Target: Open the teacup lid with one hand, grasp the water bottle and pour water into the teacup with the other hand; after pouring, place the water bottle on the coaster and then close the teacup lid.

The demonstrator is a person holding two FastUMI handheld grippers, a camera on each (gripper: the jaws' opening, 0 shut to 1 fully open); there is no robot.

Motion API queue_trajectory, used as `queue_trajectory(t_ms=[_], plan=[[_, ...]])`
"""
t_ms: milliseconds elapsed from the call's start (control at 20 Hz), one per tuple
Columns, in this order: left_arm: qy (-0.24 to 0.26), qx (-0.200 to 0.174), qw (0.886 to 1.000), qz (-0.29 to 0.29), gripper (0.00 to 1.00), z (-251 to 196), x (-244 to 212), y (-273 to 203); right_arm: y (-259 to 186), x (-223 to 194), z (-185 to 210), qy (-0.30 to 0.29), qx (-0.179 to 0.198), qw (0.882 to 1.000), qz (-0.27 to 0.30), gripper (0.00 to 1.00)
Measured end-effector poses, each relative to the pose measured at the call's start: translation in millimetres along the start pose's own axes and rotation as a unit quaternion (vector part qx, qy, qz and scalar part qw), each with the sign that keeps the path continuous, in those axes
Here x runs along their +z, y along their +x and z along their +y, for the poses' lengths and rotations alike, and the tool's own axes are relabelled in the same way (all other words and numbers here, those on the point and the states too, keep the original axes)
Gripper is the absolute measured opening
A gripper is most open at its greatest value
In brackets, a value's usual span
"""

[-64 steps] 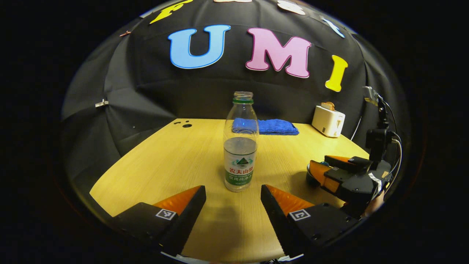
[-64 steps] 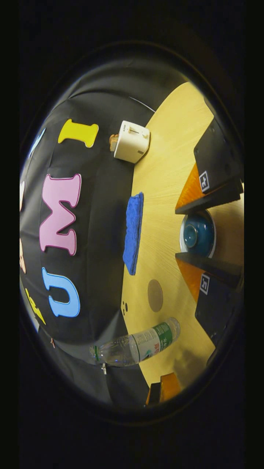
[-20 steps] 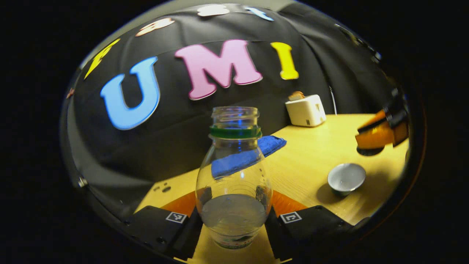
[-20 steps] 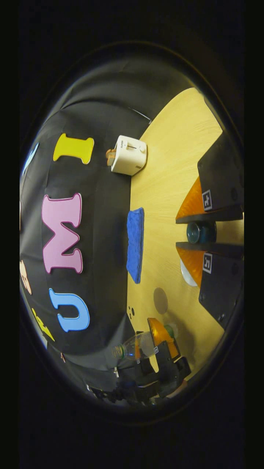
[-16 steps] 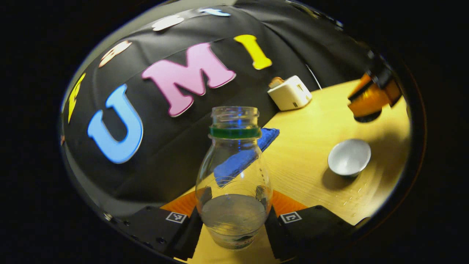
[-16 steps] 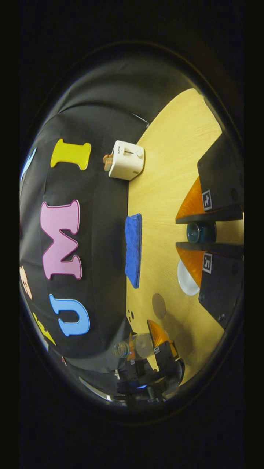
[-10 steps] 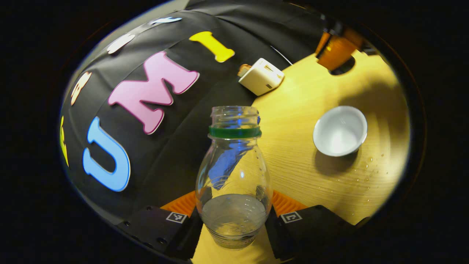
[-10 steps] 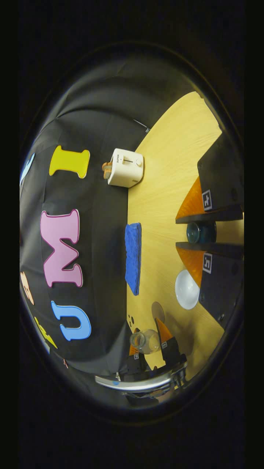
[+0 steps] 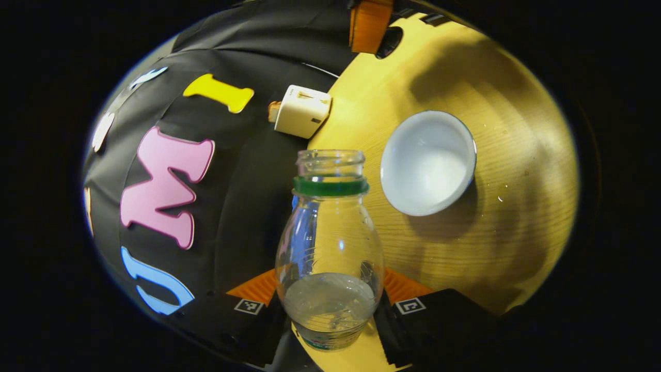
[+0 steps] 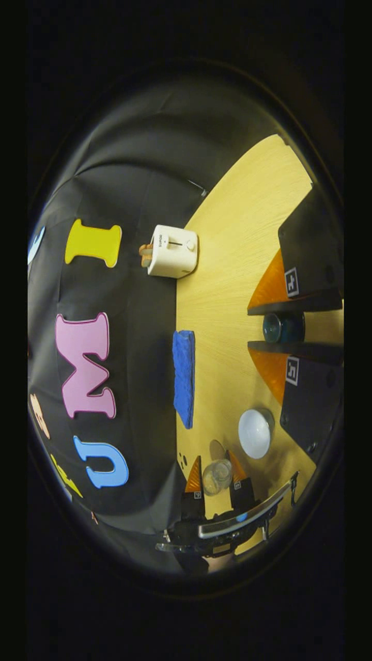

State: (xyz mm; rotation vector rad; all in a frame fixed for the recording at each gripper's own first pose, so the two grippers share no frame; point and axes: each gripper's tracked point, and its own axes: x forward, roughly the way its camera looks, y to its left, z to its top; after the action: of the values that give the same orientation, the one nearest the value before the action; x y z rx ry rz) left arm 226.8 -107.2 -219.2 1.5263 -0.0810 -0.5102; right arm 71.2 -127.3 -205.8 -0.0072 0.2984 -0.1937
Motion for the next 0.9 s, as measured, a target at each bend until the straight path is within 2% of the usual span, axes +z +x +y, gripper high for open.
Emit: queue_trajectory(t_ms=[250, 650, 700, 900], plan=[[0.078, -0.001, 0.997, -0.001, 0.77, 5.3, 2.6, 12.6, -0.1, -11.1, -3.0, 0.006, 0.005, 1.000, 0.013, 0.27], [0.152, -0.016, 0.988, 0.000, 0.77, 12.1, -4.0, 21.5, -5.0, -15.8, 5.2, 0.006, 0.019, 1.000, 0.013, 0.27], [0.158, -0.018, 0.987, 0.000, 0.77, 12.5, -3.7, 22.5, -5.6, -16.3, 5.4, 0.006, 0.019, 1.000, 0.012, 0.22], [0.185, -0.020, 0.982, -0.005, 0.78, 15.2, -1.9, 27.1, -8.1, -15.3, 6.1, 0.008, 0.021, 1.000, 0.011, 0.22]])
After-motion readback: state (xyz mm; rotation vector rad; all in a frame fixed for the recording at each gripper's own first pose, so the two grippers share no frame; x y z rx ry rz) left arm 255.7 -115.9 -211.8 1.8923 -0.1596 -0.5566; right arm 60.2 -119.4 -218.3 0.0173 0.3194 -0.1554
